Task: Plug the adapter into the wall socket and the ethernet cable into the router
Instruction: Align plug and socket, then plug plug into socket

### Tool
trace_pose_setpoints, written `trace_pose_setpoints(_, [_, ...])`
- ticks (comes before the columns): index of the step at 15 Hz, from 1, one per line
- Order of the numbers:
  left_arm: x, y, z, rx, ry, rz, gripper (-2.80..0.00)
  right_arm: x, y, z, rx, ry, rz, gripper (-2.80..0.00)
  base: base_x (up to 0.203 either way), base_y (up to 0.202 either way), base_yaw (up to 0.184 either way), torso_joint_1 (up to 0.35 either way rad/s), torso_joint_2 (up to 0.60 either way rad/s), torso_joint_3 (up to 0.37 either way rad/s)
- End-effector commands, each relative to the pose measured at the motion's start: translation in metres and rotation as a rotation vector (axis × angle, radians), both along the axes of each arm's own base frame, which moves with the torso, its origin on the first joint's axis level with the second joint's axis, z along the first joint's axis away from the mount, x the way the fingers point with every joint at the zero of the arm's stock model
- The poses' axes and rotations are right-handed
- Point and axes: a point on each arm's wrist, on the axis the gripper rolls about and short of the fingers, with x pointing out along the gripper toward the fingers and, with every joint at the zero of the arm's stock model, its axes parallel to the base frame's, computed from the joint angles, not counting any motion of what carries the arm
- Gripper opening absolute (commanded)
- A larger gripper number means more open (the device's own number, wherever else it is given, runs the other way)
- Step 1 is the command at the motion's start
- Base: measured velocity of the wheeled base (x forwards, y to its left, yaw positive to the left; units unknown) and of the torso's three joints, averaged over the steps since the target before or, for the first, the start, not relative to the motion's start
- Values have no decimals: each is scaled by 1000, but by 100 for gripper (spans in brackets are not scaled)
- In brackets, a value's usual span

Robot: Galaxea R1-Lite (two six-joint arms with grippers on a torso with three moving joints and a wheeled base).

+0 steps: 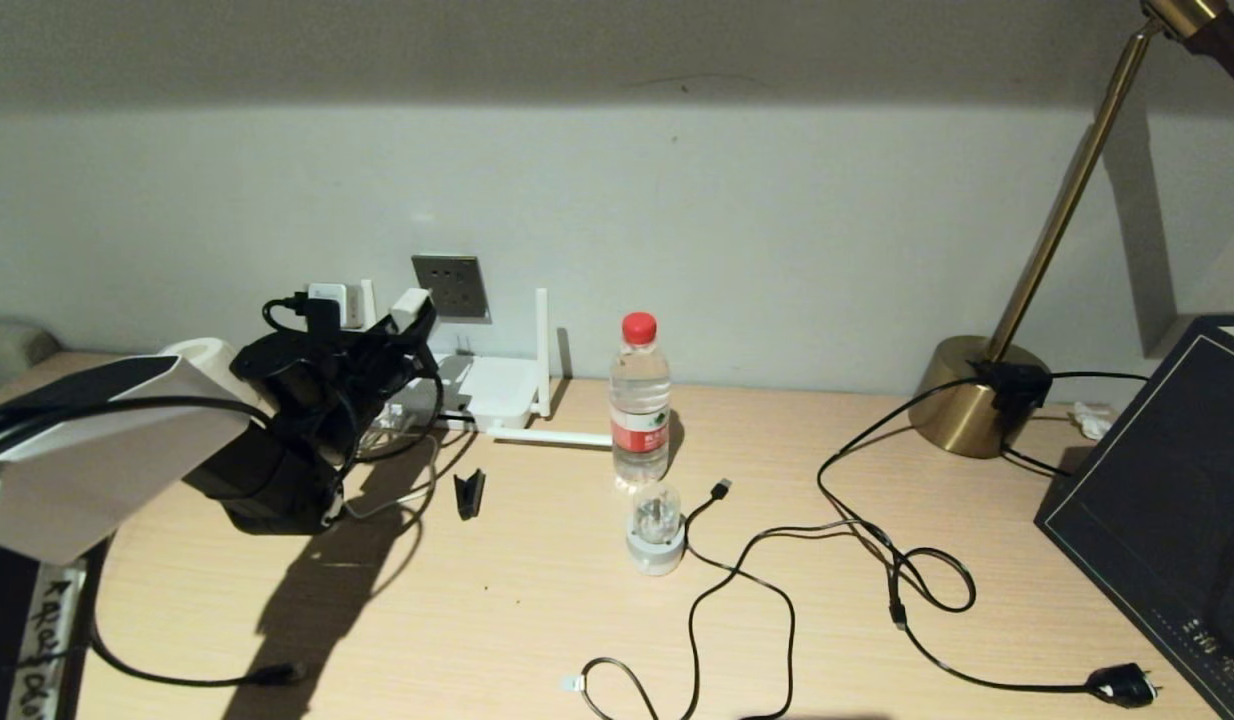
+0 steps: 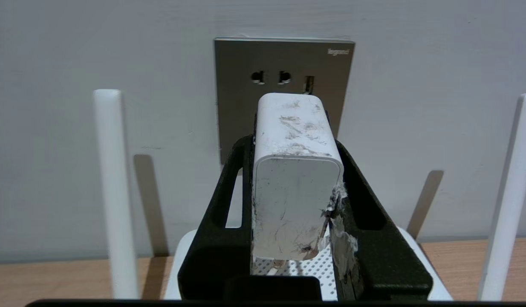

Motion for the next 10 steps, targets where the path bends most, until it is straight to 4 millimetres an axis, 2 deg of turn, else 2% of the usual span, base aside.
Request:
trace_pose_setpoints(1, [5, 0, -1, -1, -13, -1, -280, 0, 0, 0, -1, 1, 0, -280, 0, 0, 0, 0, 0, 0])
trace_pose_setpoints(10, [33, -2, 3, 1, -17, -6, -280, 0, 0, 0, -1, 1, 0, -280, 0, 0, 0, 0, 0, 0])
